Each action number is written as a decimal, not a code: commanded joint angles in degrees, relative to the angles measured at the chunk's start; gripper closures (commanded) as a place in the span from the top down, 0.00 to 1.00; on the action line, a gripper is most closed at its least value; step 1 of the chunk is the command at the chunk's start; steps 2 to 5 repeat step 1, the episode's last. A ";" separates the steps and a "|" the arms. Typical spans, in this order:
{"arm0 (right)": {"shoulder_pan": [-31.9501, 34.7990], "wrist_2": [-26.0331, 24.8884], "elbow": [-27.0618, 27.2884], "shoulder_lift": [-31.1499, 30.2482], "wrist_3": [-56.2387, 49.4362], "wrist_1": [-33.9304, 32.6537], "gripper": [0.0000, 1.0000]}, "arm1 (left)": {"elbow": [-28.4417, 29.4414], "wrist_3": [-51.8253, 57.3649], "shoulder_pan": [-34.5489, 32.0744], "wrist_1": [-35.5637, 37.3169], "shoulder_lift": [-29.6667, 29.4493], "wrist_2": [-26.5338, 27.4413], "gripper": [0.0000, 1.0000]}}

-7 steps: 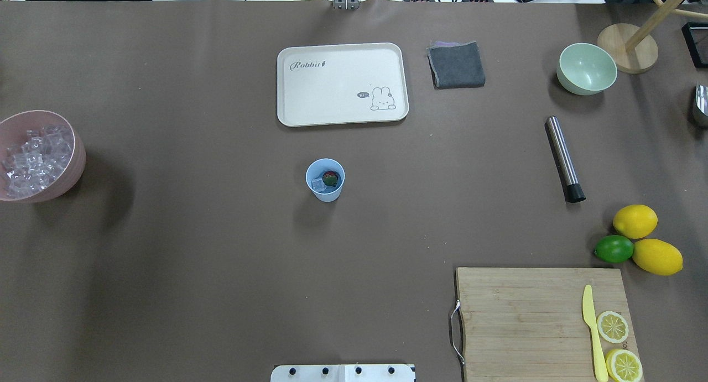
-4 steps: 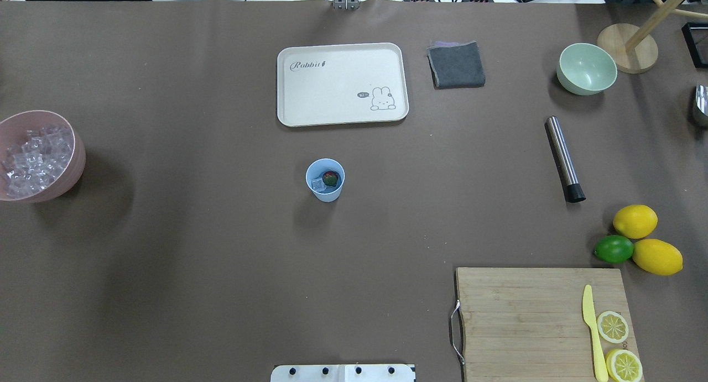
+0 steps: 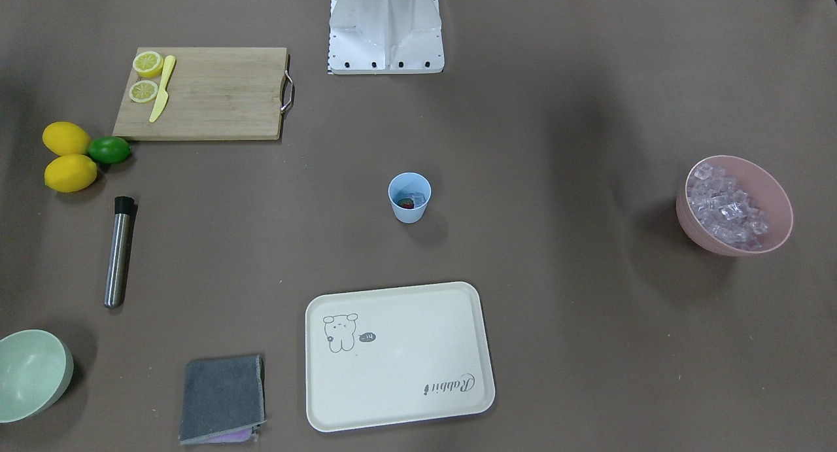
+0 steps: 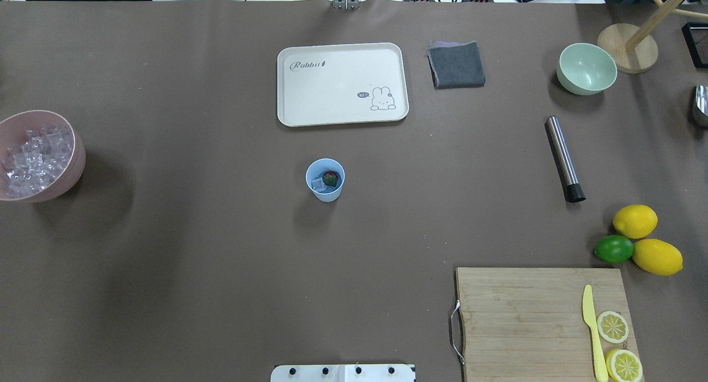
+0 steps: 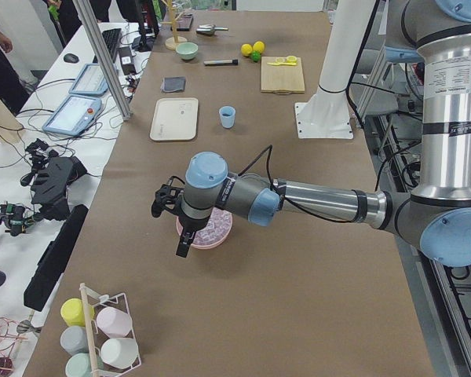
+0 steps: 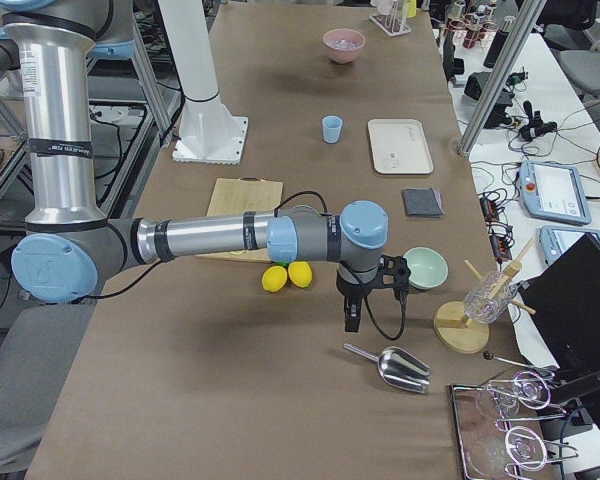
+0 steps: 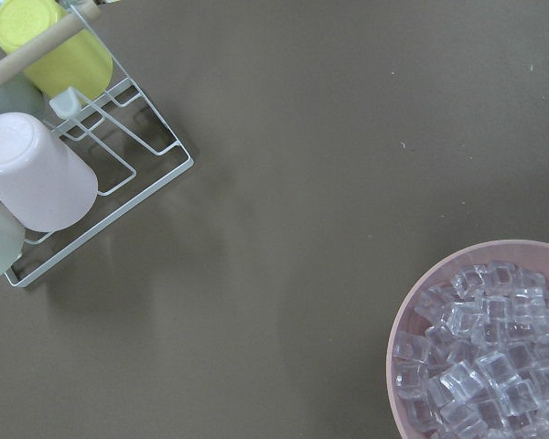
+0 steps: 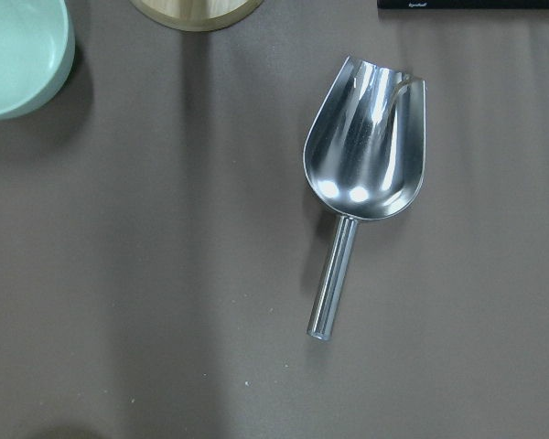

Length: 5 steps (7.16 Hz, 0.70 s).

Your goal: Mash ice and strawberries in cup

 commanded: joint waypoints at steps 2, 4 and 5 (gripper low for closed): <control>0.00 0.12 -0.04 0.12 0.00 0.04 1.00 | 0.11 -0.07 -0.04 0.06 0.16 0.28 0.98; 0.00 0.12 -0.04 0.12 0.00 0.04 1.00 | 0.11 -0.07 -0.04 0.06 0.16 0.28 0.98; 0.00 0.12 -0.04 0.12 0.00 0.04 1.00 | 0.11 -0.07 -0.04 0.06 0.16 0.28 0.98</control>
